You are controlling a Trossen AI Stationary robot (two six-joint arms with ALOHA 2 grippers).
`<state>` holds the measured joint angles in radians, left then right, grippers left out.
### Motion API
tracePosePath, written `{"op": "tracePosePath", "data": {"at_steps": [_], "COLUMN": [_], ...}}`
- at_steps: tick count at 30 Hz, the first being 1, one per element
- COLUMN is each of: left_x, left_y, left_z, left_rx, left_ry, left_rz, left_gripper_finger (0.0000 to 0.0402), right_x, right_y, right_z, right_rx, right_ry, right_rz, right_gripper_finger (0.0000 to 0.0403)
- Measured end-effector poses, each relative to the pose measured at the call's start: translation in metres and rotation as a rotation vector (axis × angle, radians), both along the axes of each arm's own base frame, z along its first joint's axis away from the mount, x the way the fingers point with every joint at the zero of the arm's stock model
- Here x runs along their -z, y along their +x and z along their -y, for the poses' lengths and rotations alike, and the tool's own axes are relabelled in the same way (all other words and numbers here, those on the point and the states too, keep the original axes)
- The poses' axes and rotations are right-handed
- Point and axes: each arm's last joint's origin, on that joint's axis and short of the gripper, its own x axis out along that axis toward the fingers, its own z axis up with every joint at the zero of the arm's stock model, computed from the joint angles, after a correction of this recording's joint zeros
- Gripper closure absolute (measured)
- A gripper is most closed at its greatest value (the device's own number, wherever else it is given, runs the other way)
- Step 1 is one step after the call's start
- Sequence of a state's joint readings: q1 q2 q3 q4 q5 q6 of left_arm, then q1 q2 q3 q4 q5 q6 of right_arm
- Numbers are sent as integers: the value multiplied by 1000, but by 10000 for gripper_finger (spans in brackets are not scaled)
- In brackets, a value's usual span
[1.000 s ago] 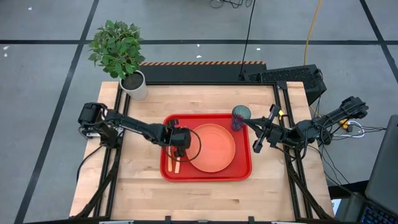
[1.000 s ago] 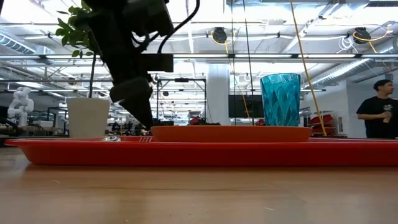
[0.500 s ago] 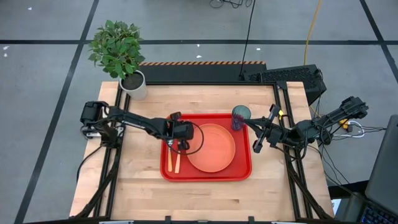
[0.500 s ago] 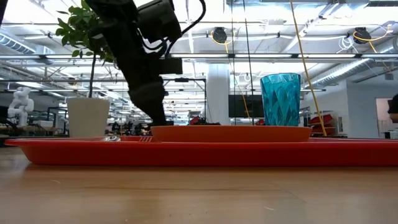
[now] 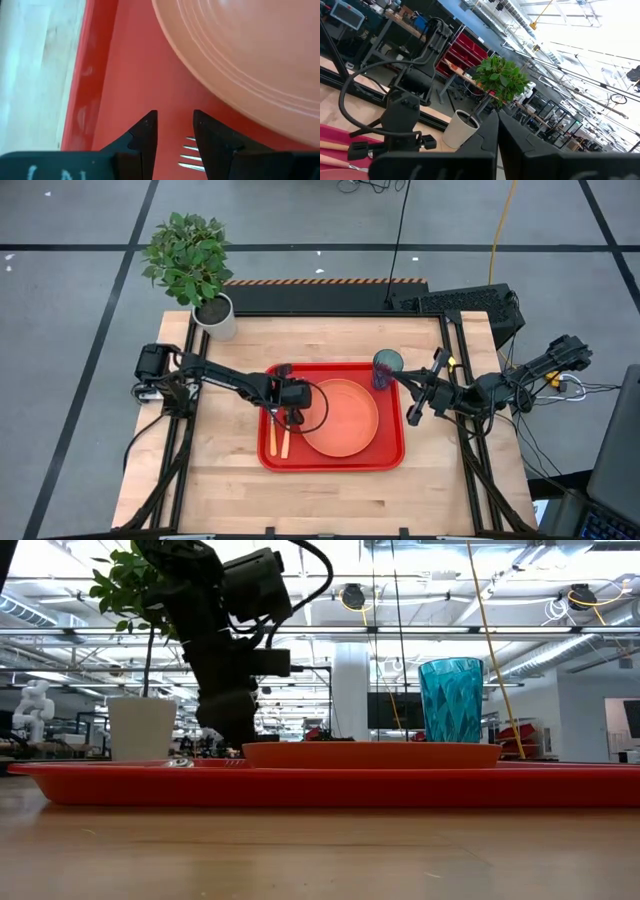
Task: Pick and place plate/cup/fork/spoon on tray
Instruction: Adjust the utensils on the red tray
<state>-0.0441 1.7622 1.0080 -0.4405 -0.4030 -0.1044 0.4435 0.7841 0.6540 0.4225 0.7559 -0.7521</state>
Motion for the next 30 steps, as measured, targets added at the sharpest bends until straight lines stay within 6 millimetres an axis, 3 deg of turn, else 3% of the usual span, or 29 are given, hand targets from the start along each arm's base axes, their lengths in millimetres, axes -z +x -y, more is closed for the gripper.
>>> {"op": "tracePosePath", "data": {"at_steps": [30], "left_x": [7], "left_y": [-8], "left_z": [1], "left_rx": [7], "left_ry": [43], "left_rz": [-116], "left_gripper_finger": [273], "right_x": [0], "right_y": [0], "right_z": [0], "right_rx": [0], "right_ry": [0], "right_rz": [0], "right_gripper_finger": [403]}}
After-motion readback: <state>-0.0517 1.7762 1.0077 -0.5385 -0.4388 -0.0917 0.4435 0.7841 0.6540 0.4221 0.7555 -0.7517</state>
